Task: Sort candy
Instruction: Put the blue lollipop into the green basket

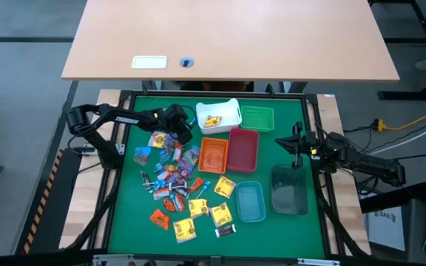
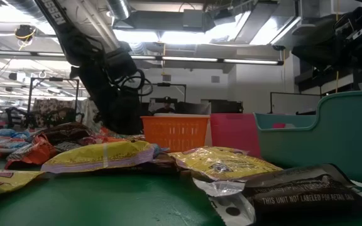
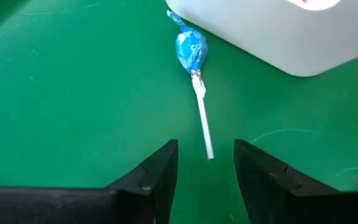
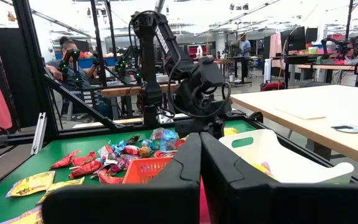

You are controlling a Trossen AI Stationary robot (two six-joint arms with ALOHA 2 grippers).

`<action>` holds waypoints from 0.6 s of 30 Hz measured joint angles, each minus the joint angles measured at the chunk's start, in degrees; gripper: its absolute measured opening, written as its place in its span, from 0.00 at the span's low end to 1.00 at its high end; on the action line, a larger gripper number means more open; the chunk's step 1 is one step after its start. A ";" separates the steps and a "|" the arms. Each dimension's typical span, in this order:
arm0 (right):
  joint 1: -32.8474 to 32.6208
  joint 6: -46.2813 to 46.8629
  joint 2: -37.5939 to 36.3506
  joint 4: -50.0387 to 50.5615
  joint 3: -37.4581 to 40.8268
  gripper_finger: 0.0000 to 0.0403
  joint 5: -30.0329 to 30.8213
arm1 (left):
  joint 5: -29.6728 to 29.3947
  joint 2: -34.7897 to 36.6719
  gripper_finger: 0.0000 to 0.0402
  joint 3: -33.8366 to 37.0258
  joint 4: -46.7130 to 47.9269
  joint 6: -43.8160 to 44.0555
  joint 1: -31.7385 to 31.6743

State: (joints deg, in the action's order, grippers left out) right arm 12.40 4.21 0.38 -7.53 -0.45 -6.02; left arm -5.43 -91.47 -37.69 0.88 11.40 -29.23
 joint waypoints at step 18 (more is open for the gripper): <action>-0.02 -0.02 0.00 0.04 0.00 0.01 0.00 | -0.52 -2.72 0.05 -0.15 -2.86 -0.04 -0.13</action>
State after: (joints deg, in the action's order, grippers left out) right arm 12.39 4.19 0.38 -7.49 -0.45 -6.02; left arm -5.95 -94.19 -37.85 -1.98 11.35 -29.36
